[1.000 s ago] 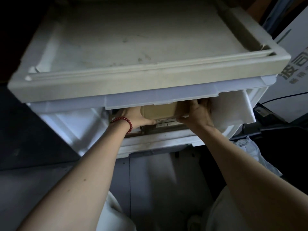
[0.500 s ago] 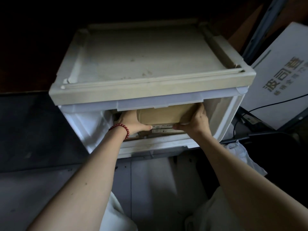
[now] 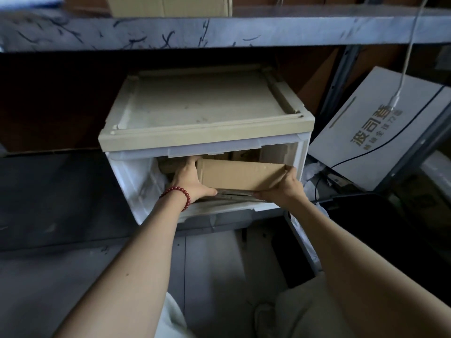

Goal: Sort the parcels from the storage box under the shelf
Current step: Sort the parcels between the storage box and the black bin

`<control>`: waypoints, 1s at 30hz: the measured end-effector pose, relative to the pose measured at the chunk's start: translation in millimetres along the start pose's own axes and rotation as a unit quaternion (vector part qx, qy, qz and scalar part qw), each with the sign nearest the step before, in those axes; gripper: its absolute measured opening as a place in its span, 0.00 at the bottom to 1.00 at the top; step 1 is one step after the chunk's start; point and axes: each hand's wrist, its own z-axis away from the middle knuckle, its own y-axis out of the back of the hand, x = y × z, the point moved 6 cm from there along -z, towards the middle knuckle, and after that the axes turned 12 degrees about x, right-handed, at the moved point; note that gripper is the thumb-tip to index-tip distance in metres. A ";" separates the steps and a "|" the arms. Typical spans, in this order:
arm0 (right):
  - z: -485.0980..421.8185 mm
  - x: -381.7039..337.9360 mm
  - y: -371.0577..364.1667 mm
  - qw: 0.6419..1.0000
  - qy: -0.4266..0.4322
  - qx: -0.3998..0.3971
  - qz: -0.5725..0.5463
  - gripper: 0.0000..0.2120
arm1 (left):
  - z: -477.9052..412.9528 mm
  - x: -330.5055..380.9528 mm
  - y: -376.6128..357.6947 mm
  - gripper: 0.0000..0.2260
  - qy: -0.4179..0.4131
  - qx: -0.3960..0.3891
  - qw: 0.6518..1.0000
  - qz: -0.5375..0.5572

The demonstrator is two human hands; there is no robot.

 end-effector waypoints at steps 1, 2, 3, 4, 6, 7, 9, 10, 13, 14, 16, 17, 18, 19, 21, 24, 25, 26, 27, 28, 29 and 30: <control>5.1 -0.4 5.9 1.000 0.003 0.005 -0.008 0.48 | 6.3 3.9 1.4 0.45 0.003 -0.001 1.000 0.006; 10.1 -0.5 11.8 1.000 0.003 0.012 -0.021 0.47 | 12.7 7.9 2.8 0.45 0.003 -0.002 1.000 0.008; 15.0 0.2 17.6 0.999 -0.001 0.017 -0.039 0.47 | 19.0 11.4 4.2 0.45 0.002 -0.003 1.000 0.012; 19.8 1.7 23.2 0.998 -0.010 0.021 -0.061 0.47 | 25.3 13.8 5.3 0.45 0.001 -0.005 1.000 0.021; 28.4 6.5 34.3 0.994 -0.031 0.028 -0.098 0.46 | 38.1 16.5 8.1 0.44 0.014 -0.009 0.998 0.054; 32.5 9.3 39.8 0.992 -0.042 0.033 -0.113 0.46 | 44.9 16.9 10.7 0.44 0.027 -0.006 0.997 0.072; 40.2 13.9 49.3 0.987 -0.061 0.042 -0.141 0.46 | 58.1 16.3 17.8 0.42 0.060 0.020 0.992 0.110; 43.4 15.8 52.5 0.985 -0.069 0.042 -0.152 0.47 | 64.6 16.0 20.9 0.42 0.076 0.031 0.989 0.126; 52.1 19.1 55.5 0.980 -0.080 0.031 -0.182 0.45 | 82.6 15.5 26.1 0.40 0.120 0.033 0.977 0.173; 53.9 19.7 55.9 0.977 -0.081 0.033 -0.194 0.43 | 87.0 16.1 26.6 0.39 0.132 0.030 0.972 0.193; 56.2 19.4 57.9 0.970 -0.082 0.040 -0.225 0.38 | 94.9 18.1 29.1 0.37 0.141 0.044 0.966 0.212; 57.1 19.1 59.1 0.966 -0.082 0.041 -0.243 0.35 | 98.6 18.6 31.5 0.37 0.142 0.058 0.967 0.204; 58.1 19.3 60.1 0.960 -0.086 0.039 -0.263 0.32 | 101.9 18.7 33.2 0.37 0.147 0.068 0.968 0.192; 58.9 20.0 60.9 0.955 -0.091 0.033 -0.280 0.30 | 104.4 17.9 34.0 0.40 0.157 0.071 0.968 0.184; 61.4 22.6 62.0 0.951 -0.095 0.009 -0.294 0.28 | 107.6 14.1 34.1 0.44 0.181 0.063 0.965 0.179; 62.0 26.0 65.2 0.957 -0.080 -0.022 -0.279 0.23 | 108.0 9.6 34.2 0.43 0.193 0.048 0.963 0.182; 61.2 26.7 67.5 0.957 -0.077 -0.026 -0.279 0.22 | 106.9 8.1 34.8 0.40 0.198 0.046 0.961 0.187; 60.6 26.6 70.1 0.955 -0.076 -0.028 -0.287 0.20 | 105.3 5.1 35.7 0.37 0.207 0.045 0.957 0.200; 59.9 26.3 72.2 0.951 -0.073 -0.032 -0.297 0.18 | 103.2 1.8 36.5 0.34 0.216 0.042 0.951 0.218; 60.1 25.3 73.6 0.948 -0.073 -0.040 -0.307 0.16 | 101.2 -1.2 37.3 0.33 0.227 0.038 0.944 0.236; 61.5 23.8 73.9 0.944 -0.078 -0.053 -0.317 0.13 | 99.7 -3.6 38.3 0.31 0.237 0.030 0.938 0.251; 64.1 22.4 73.4 0.939 -0.086 -0.068 -0.325 0.11 | 98.8 -5.7 39.0 0.30 0.249 0.021 0.932 0.262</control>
